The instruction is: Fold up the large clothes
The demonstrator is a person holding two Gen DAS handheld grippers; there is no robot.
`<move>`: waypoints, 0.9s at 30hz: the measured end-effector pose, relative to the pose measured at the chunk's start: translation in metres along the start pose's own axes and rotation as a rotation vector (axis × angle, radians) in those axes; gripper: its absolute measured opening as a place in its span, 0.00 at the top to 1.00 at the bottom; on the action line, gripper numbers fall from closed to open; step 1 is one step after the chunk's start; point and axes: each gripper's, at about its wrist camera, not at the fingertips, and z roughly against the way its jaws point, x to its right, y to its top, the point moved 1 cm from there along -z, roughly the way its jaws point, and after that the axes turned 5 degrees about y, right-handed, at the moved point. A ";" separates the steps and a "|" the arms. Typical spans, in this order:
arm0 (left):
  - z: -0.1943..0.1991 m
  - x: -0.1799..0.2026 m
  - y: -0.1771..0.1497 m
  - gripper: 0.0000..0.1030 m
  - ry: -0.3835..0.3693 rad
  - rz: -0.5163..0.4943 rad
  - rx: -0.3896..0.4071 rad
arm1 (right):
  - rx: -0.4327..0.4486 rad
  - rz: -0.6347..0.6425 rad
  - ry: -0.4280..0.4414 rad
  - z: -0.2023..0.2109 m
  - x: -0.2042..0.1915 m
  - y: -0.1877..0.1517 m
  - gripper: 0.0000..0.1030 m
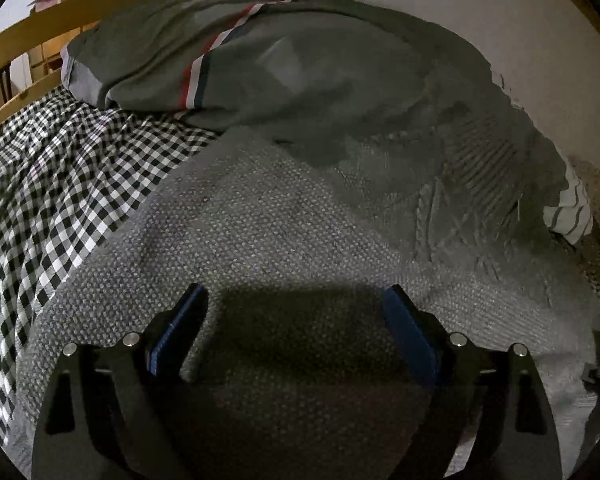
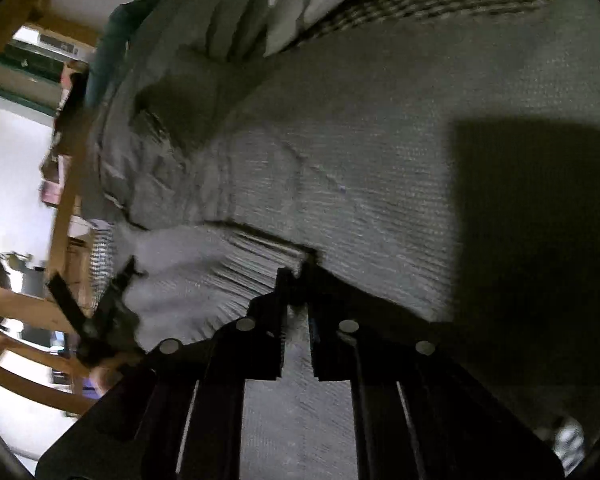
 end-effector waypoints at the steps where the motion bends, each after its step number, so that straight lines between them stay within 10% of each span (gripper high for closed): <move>1: 0.002 -0.002 0.001 0.14 -0.012 0.004 0.001 | 0.020 0.011 -0.013 0.007 -0.002 -0.001 0.80; 3: 0.020 -0.004 0.002 0.15 -0.067 0.021 0.065 | 0.082 0.063 0.024 0.032 -0.017 -0.007 0.33; 5: 0.048 -0.007 0.008 0.14 -0.070 0.040 0.182 | 0.082 0.096 0.091 0.043 -0.028 -0.017 0.28; 13: -0.040 0.025 0.039 0.10 0.025 -0.032 -0.099 | -0.073 0.080 0.133 -0.035 -0.038 -0.032 0.82; 19: -0.038 0.027 0.034 0.10 0.046 -0.067 -0.039 | 0.073 0.010 0.222 0.016 -0.015 -0.040 0.92; 23: -0.038 0.028 0.031 0.09 0.058 -0.093 -0.046 | 0.028 0.004 0.034 0.018 0.014 -0.053 0.99; 25: -0.019 0.030 0.028 0.09 0.009 -0.096 -0.038 | 0.121 0.031 0.014 0.043 0.004 -0.053 0.93; 27: 0.017 0.026 0.014 0.09 -0.053 -0.067 0.039 | 0.214 0.148 -0.041 0.062 -0.027 -0.052 0.29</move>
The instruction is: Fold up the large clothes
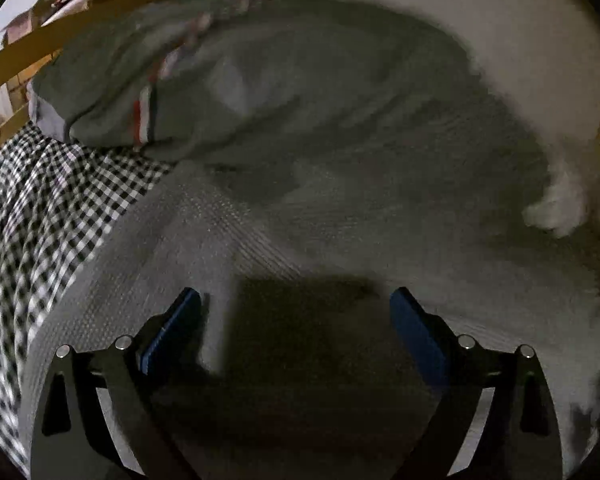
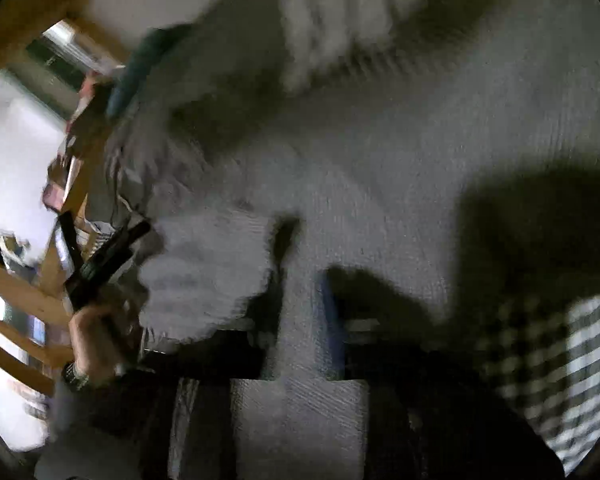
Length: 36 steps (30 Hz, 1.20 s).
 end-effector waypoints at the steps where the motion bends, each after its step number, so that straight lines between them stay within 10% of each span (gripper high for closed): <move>1: 0.011 0.001 -0.004 0.09 0.005 -0.001 0.032 | 0.027 0.047 -0.015 0.001 -0.015 0.002 0.17; 9: -0.025 0.021 -0.035 0.05 0.078 -0.154 -0.110 | -0.140 0.357 -0.328 -0.121 -0.087 -0.020 0.15; 15: -0.027 0.020 -0.038 0.04 0.089 -0.163 -0.092 | -0.090 0.404 -0.340 -0.124 -0.089 -0.022 0.11; 25: 0.037 0.051 -0.033 0.05 -0.092 -0.174 0.015 | -0.003 0.245 -0.218 -0.033 -0.079 -0.011 0.11; 36: 0.105 0.215 -0.074 0.05 -0.504 -0.374 0.034 | 0.223 0.134 -0.235 0.149 -0.039 0.022 0.06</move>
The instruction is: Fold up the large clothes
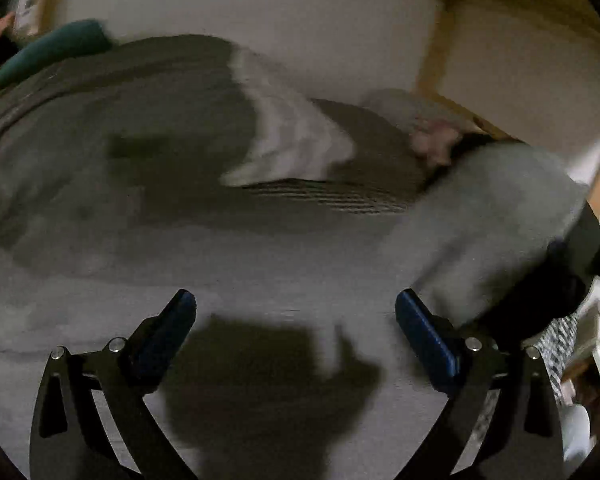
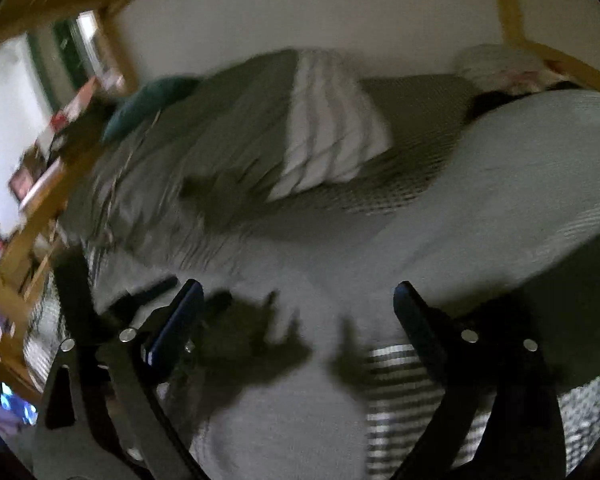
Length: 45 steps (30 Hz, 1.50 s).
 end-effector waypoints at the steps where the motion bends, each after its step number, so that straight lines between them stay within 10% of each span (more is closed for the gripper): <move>1: -0.006 0.017 -0.001 0.05 -0.032 -0.022 -0.010 | 0.020 -0.021 -0.009 0.014 0.013 0.005 0.05; 10: -0.058 0.125 -0.015 0.05 -0.116 -0.211 -0.049 | 0.115 -0.200 -0.142 0.088 0.120 0.027 0.03; 22: -0.112 0.143 -0.028 0.05 -0.185 -0.198 -0.180 | 0.282 -0.305 -0.217 0.069 0.186 0.049 0.04; 23: -0.117 0.143 -0.033 0.05 -0.179 -0.206 -0.199 | 0.308 -0.315 -0.216 0.068 0.188 0.054 0.14; 24: -0.122 0.141 -0.035 0.05 -0.176 -0.214 -0.214 | 0.324 -0.328 -0.230 0.066 0.191 0.061 0.52; 27: -0.117 0.134 -0.038 0.05 -0.186 -0.204 -0.195 | 0.295 -0.342 -0.239 0.057 0.191 0.072 0.88; 35: -0.025 0.066 0.048 0.05 -0.316 0.062 0.008 | 0.302 0.146 -0.411 0.028 0.095 0.049 0.91; 40: 0.025 0.036 0.095 0.05 -0.408 0.159 0.012 | 0.341 0.545 -0.557 -0.001 0.018 0.005 0.92; 45: 0.036 0.042 0.113 0.05 -0.418 0.040 -0.124 | 0.309 0.914 -0.613 -0.054 -0.053 -0.056 0.92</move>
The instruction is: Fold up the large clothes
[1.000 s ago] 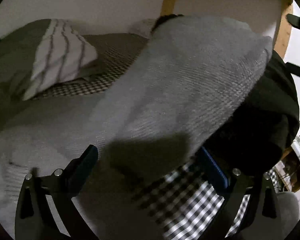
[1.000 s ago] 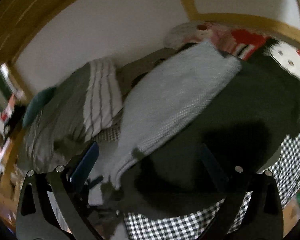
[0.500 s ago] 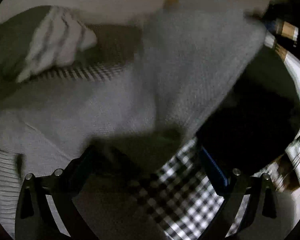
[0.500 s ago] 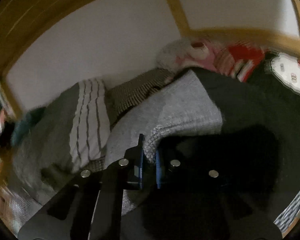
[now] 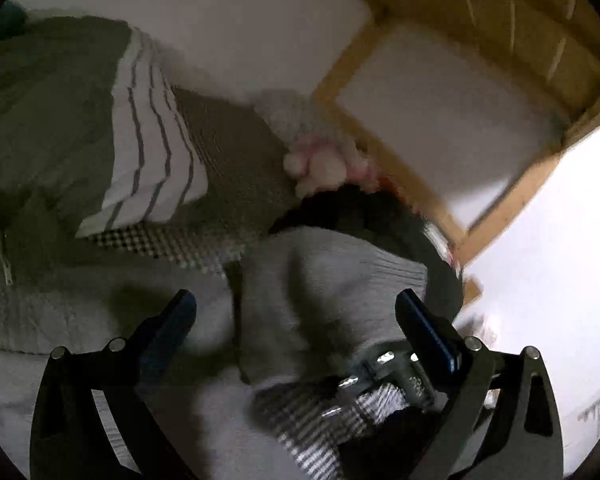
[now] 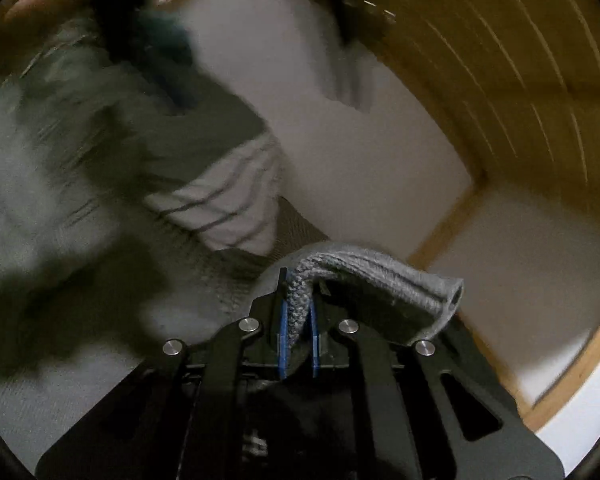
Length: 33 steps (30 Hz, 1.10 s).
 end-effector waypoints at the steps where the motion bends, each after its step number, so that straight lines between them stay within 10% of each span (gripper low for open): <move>1: -0.005 0.000 0.002 0.05 0.036 -0.045 -0.035 | 0.007 0.050 0.015 0.001 -0.023 0.001 0.92; 7: -0.037 -0.002 -0.011 0.05 0.190 -0.183 -0.255 | 0.027 0.182 0.008 0.007 -0.084 0.001 0.92; 18: -0.077 -0.001 -0.027 0.05 0.490 -0.301 -0.429 | 0.026 0.381 -0.009 0.011 -0.135 -0.001 0.92; 19: -0.078 -0.005 -0.028 0.14 0.519 -0.309 -0.432 | 0.023 0.384 -0.010 0.011 -0.138 -0.002 0.92; 22: -0.084 -0.025 -0.026 0.98 0.505 -0.251 -0.500 | 0.024 0.386 -0.001 0.015 -0.141 -0.004 0.92; 25: -0.084 -0.033 -0.029 0.94 0.537 -0.268 -0.519 | 0.019 0.393 0.003 0.014 -0.146 -0.005 0.92; 27: -0.085 -0.035 -0.032 0.47 0.533 -0.269 -0.552 | 0.015 0.402 0.007 0.013 -0.150 -0.006 0.92; 28: -0.078 -0.029 -0.029 0.07 0.545 -0.286 -0.504 | 0.013 0.405 0.010 0.013 -0.150 -0.006 0.92; 33: -0.055 -0.001 -0.017 0.06 0.489 -0.324 -0.399 | 0.015 0.414 0.023 0.016 -0.157 -0.006 0.92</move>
